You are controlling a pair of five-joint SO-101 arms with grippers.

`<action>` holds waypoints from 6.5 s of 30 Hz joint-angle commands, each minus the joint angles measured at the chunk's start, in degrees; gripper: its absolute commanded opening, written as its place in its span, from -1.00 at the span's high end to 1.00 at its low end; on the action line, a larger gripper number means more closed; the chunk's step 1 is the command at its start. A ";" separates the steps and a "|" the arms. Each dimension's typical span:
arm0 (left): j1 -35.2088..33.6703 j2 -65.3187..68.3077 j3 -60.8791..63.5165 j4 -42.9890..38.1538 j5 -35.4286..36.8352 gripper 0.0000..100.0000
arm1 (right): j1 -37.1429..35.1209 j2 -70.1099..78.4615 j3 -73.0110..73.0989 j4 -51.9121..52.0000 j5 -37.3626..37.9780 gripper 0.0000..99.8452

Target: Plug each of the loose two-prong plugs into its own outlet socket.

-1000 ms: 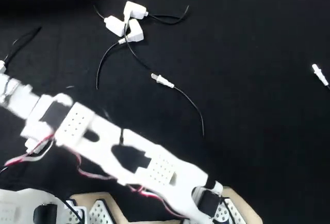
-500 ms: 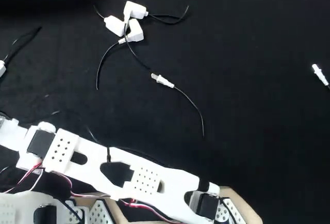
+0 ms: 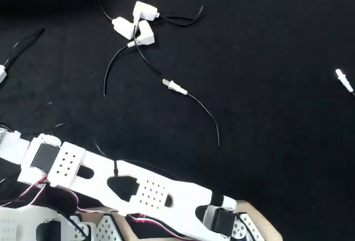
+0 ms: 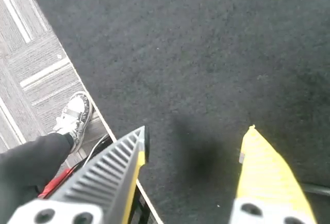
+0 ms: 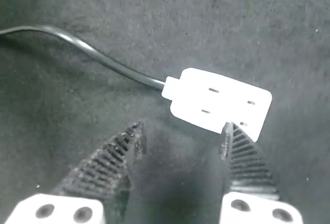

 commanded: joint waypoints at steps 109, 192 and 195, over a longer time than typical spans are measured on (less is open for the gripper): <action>0.04 -2.37 7.34 -7.65 -0.26 0.42 | 3.25 7.34 -6.73 -0.88 53.45 0.43; 7.52 -2.29 12.44 -11.78 -0.26 0.41 | 29.10 -12.53 -20.09 24.44 34.81 0.43; 9.45 -2.64 14.02 -11.78 -0.26 0.41 | 36.13 -17.63 -16.57 24.44 29.36 0.43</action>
